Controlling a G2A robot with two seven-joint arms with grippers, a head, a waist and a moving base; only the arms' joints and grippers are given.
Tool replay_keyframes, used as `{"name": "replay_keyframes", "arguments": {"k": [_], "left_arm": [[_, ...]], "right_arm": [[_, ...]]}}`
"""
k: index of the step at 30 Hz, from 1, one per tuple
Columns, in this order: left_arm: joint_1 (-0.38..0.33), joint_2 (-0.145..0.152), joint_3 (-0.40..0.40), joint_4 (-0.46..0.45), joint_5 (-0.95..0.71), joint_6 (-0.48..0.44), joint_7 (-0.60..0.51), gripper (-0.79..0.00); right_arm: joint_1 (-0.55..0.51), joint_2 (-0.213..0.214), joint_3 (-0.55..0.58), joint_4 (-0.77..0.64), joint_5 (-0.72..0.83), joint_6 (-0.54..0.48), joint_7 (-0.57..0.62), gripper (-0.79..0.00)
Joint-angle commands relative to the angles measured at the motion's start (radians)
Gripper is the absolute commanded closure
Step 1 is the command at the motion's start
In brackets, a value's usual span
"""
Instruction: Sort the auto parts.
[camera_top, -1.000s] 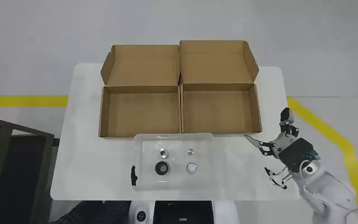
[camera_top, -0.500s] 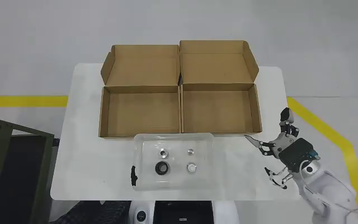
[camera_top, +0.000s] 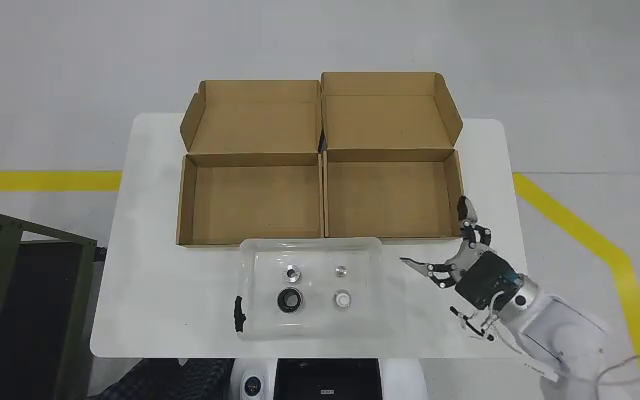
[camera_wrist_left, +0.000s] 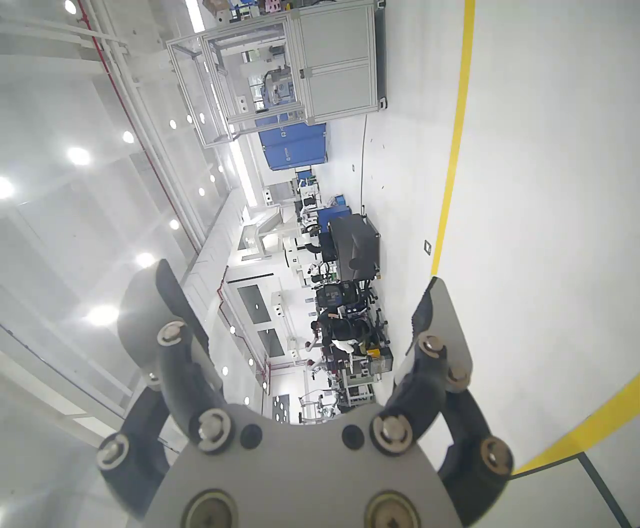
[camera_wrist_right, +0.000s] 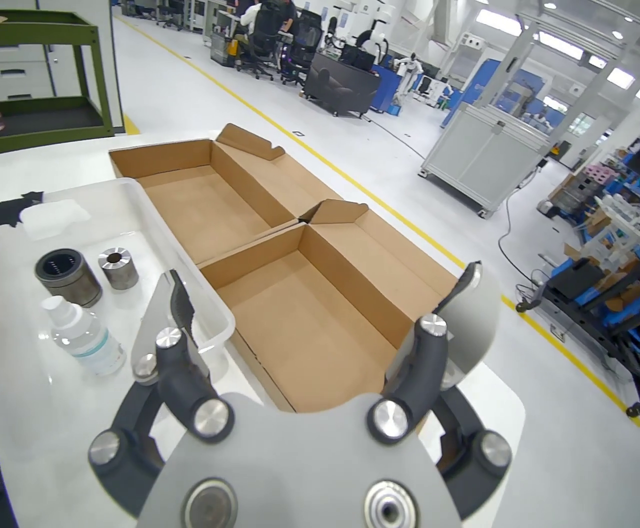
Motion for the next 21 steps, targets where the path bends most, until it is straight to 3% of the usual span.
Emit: {"name": "replay_keyframes", "arguments": {"k": [1, 21], "left_arm": [[0.0, 0.0, 0.0, 0.0, 0.0, 0.0, 0.0, -0.785], [0.0, 0.0, 0.0, 0.0, 0.0, 0.0, 0.0, -0.785]], "right_arm": [[0.016, 0.001, -0.028, -0.01, -0.006, -0.018, 0.025, -0.785], [0.202, 0.012, -0.348, 0.055, 0.025, -0.305, 0.376, -0.785]]}}
